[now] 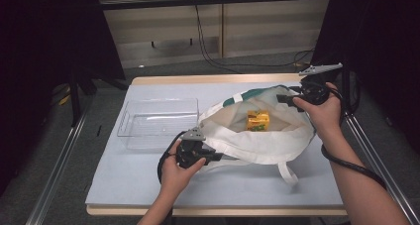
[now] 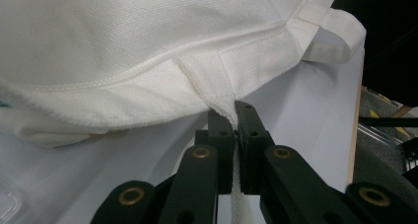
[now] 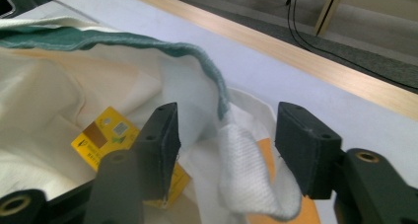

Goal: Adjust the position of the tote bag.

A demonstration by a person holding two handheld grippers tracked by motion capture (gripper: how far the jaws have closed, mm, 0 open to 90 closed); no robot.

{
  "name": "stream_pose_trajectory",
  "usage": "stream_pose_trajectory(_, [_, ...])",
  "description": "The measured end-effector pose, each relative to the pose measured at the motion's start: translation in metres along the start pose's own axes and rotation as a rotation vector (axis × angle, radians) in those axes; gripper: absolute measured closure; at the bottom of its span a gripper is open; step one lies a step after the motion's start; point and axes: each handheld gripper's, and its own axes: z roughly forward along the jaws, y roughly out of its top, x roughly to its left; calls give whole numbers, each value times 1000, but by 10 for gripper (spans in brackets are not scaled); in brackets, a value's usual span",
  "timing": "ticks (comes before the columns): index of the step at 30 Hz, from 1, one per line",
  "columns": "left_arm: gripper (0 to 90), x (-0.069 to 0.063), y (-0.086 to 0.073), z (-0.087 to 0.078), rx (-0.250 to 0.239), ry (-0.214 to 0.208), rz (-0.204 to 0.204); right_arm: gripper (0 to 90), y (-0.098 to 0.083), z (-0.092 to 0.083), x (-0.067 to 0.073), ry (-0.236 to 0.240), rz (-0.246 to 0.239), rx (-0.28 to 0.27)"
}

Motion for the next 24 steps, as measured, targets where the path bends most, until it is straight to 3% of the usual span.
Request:
stream_pose_trajectory(5, [876, 0, 0, 0, 8, 5, 6, 401, -3, -5, 3, 14, -22, -3])
stream_pose_trajectory(19, [876, 0, 1, 2, 8, 6, 3, 332, -14, -18, 5, 28, -12, -21])
stream_pose_trajectory(24, [877, 0, 1, 2, 18, 7, -5, 491, -17, -19, 4, 21, -31, -24])
